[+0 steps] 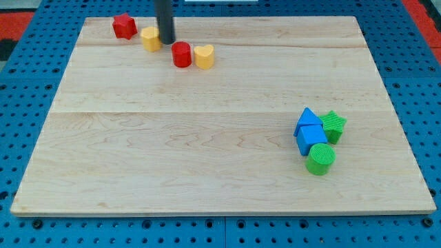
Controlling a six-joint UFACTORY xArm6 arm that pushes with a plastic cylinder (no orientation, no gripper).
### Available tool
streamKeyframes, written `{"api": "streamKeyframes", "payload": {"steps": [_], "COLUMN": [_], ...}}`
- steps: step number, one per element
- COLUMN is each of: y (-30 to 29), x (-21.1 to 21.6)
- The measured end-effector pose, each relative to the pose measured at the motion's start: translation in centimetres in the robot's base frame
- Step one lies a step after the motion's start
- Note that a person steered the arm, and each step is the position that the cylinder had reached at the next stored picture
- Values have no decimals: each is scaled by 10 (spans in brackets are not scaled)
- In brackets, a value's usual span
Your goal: Push the yellow heart to the red circle towards the top left
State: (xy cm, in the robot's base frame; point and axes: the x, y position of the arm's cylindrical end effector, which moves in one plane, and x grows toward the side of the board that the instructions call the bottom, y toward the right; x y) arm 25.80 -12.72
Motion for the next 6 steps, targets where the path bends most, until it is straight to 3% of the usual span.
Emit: {"api": "streamKeyframes", "payload": {"steps": [1, 3, 4, 6], "y": [-8, 147, 187, 126], "x": [-6, 19, 43, 49]}}
